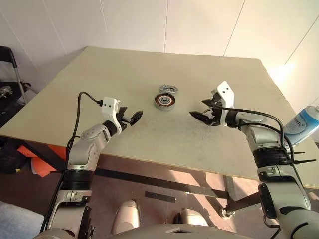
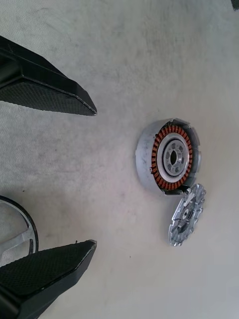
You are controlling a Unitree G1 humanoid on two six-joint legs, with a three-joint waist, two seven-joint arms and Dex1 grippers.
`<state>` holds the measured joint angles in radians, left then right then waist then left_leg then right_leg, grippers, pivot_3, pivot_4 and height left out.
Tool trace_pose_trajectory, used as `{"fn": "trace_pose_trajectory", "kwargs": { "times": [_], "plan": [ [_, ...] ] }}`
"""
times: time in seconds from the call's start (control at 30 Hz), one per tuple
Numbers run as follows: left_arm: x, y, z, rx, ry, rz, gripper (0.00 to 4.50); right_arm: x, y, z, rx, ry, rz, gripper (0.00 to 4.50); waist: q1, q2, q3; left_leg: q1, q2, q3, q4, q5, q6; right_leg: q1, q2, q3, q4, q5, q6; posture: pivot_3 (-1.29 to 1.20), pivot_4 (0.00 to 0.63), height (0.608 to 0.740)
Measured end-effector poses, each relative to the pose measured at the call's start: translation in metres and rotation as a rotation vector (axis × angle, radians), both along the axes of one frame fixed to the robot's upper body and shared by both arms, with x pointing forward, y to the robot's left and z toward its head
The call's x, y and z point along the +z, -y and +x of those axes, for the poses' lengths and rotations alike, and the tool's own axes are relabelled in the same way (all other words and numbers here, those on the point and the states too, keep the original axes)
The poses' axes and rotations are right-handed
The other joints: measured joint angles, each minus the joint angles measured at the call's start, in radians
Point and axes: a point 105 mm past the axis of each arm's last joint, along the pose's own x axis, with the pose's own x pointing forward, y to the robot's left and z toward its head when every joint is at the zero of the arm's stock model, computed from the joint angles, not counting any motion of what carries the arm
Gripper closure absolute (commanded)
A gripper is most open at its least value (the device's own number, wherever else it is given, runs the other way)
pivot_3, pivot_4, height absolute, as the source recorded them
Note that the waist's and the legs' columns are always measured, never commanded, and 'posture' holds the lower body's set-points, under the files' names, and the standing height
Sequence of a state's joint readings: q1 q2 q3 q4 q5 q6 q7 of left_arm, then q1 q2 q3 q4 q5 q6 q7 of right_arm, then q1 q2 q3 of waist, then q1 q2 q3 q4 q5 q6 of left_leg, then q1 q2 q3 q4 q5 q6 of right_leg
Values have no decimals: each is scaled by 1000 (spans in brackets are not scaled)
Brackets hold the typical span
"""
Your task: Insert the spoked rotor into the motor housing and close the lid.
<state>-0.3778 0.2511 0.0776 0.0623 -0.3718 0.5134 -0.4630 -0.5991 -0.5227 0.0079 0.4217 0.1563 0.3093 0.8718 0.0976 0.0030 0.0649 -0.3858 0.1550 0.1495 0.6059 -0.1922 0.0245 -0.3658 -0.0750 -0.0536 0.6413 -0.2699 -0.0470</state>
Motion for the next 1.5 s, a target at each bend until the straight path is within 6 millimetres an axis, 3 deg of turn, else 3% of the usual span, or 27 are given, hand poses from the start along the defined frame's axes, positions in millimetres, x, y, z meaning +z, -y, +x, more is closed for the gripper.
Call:
{"fn": "trace_pose_trajectory", "kwargs": {
  "times": [0.53, 0.83, 1.2, 1.5],
  "plan": [
    [0, -2, -5, 13, 7, 4, 10, -1, -12, 7, 33, 9, -11, 0, -1, 0, 0, 0, 0, 0, -1, 0, 0, 0, 0, 0, -1, 0, 0, 0, 0, 740],
    [0, 7, -5, -4, 8, -5, 10, 6, -45, 16, 118, 59, -58, 0, -2, 0, 0, 0, 0, 0, -1, 0, 0, -1, 0, 0, -1, 0, 0, 0, 0, 740],
    [1, 9, -3, -2, 19, 11, 10, -3, -60, 26, 177, 68, -166, 0, -4, 1, 0, -2, 0, 0, -2, 0, 0, -2, 0, 0, -1, 0, 0, 0, 0, 740],
    [-1, 9, -5, 22, 19, 6, 10, -11, -94, 38, 263, 78, -298, 0, -9, 2, 1, -4, 0, 0, -2, 0, 0, -4, 0, 0, -1, 0, 0, 0, 0, 740]
  ]
}}
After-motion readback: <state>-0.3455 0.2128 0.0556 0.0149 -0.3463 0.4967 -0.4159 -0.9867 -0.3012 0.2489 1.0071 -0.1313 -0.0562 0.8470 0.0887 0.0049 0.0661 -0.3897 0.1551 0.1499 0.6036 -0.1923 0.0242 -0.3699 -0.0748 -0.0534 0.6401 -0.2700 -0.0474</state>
